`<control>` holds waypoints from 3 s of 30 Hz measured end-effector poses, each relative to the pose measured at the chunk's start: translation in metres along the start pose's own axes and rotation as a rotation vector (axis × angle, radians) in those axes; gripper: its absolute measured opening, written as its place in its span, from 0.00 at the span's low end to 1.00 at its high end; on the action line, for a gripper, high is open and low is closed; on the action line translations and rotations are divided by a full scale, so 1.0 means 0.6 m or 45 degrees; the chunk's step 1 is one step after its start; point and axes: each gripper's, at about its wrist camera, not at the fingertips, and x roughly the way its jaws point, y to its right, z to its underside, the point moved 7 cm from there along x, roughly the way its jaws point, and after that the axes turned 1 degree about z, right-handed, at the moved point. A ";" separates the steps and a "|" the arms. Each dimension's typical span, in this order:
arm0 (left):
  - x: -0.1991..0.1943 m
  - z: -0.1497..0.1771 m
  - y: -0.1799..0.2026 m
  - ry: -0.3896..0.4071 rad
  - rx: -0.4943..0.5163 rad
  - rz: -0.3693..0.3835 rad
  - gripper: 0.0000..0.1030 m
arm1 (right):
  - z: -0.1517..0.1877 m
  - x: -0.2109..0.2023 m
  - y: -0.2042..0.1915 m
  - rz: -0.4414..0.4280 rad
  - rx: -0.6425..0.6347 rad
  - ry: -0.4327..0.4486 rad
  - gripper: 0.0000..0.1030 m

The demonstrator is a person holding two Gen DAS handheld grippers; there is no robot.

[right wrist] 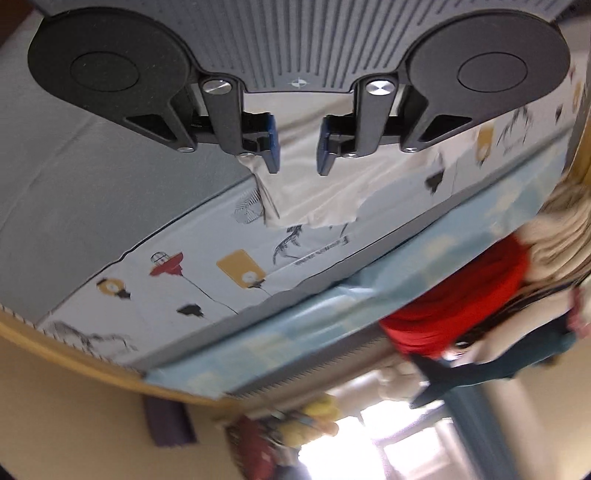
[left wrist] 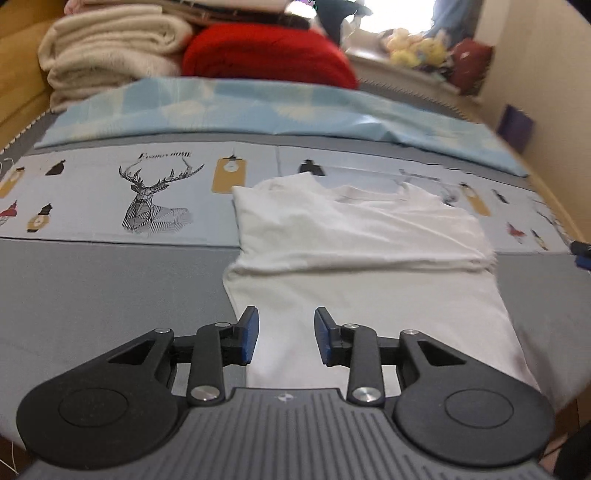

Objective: Fold small clothes

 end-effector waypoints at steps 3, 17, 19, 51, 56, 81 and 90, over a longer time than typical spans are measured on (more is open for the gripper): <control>-0.012 0.076 -0.003 -0.027 -0.016 -0.020 0.36 | 0.064 -0.039 0.043 0.079 -0.100 -0.017 0.44; 0.036 0.217 -0.050 -0.302 -0.048 -0.046 0.35 | 0.222 -0.005 0.163 0.189 -0.061 -0.429 0.39; 0.045 0.225 -0.058 -0.322 -0.069 -0.062 0.35 | 0.241 0.003 0.163 0.213 -0.089 -0.481 0.39; 0.086 0.255 -0.045 -0.432 -0.032 -0.117 0.19 | 0.292 0.018 0.154 0.262 -0.223 -0.596 0.44; 0.080 0.248 -0.042 -0.390 -0.018 -0.139 0.06 | 0.286 0.015 0.145 0.202 -0.215 -0.571 0.05; 0.057 0.221 -0.040 -0.259 0.033 -0.184 0.04 | 0.278 0.013 0.128 0.165 -0.239 -0.514 0.06; 0.076 0.248 -0.039 -0.389 0.047 -0.162 0.09 | 0.293 0.019 0.136 0.209 -0.253 -0.578 0.09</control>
